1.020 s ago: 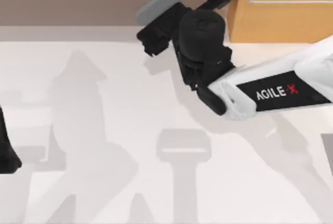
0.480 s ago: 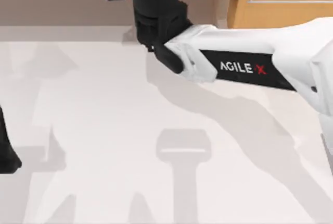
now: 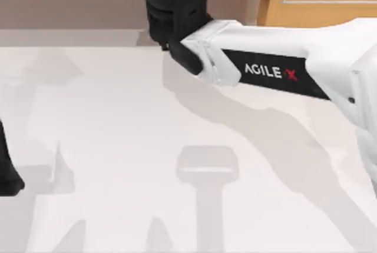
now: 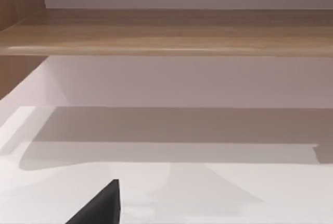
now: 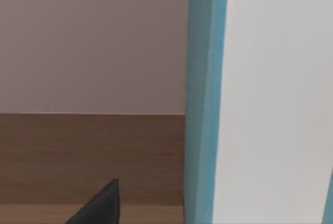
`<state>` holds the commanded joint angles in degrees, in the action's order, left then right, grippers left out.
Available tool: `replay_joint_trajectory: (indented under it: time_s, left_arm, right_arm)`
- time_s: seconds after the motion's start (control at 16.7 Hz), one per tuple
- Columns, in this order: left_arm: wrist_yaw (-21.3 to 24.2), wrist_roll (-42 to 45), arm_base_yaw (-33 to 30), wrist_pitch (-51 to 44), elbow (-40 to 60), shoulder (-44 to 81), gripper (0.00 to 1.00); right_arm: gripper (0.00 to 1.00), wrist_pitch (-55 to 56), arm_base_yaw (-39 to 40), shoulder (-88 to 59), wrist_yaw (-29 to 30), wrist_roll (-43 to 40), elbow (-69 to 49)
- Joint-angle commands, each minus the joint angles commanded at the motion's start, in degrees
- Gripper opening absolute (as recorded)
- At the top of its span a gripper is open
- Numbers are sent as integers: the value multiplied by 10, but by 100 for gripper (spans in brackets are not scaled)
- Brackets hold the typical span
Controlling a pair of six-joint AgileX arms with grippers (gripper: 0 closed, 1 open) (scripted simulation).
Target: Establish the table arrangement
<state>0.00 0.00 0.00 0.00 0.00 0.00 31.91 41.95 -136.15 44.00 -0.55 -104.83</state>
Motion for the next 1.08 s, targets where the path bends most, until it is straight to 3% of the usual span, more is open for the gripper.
replay_joint_trajectory:
  time_s: [0.66,1.08]
  left_arm:
    - [0,0,0,0,0,0,100]
    - [0,0,0,0,0,0,100]
  right_arm:
    - [100,-30,-13,-40,-13,0,-67]
    - [47,-30,-13,-40,-13,0,-67]
